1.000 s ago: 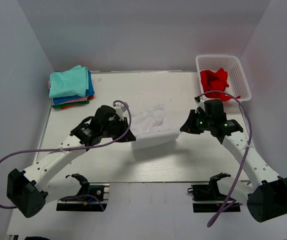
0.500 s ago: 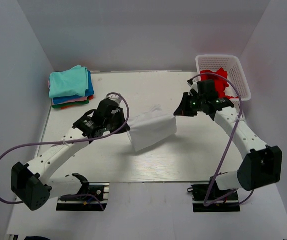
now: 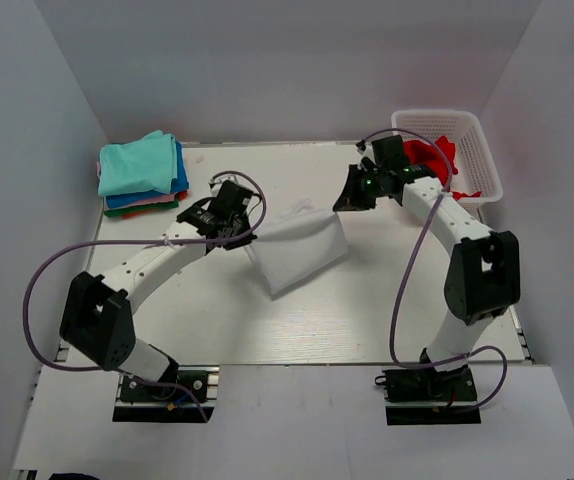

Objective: Fold and stack the t-shirts
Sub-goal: Fold the long partially folded tshirt into a neat square

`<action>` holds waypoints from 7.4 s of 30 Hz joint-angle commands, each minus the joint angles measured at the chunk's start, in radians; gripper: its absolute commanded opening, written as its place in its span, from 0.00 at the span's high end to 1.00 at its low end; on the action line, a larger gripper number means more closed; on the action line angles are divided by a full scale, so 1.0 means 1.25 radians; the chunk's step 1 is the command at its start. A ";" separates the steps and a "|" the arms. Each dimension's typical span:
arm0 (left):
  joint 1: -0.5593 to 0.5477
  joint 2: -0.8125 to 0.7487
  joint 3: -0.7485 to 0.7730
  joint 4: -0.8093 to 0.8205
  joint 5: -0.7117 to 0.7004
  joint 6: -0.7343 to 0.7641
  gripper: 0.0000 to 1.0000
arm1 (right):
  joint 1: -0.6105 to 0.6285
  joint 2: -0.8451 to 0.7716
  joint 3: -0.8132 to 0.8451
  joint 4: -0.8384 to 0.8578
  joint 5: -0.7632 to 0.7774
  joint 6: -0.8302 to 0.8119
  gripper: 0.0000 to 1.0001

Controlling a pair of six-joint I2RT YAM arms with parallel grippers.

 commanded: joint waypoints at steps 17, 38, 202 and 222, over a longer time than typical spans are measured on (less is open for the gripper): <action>0.061 -0.042 0.024 0.073 0.085 0.087 1.00 | -0.007 0.031 0.115 0.011 -0.062 -0.052 1.00; 0.006 -0.465 -0.283 -0.004 0.576 0.060 1.00 | -0.001 -0.530 -0.351 -0.057 0.030 0.000 1.00; 0.186 0.040 -0.041 0.187 0.260 0.100 0.00 | 0.205 -0.276 -0.425 0.493 -0.123 -0.050 0.10; 0.224 0.276 -0.092 0.260 0.230 0.031 0.00 | 0.356 0.140 -0.370 0.585 -0.145 -0.006 0.10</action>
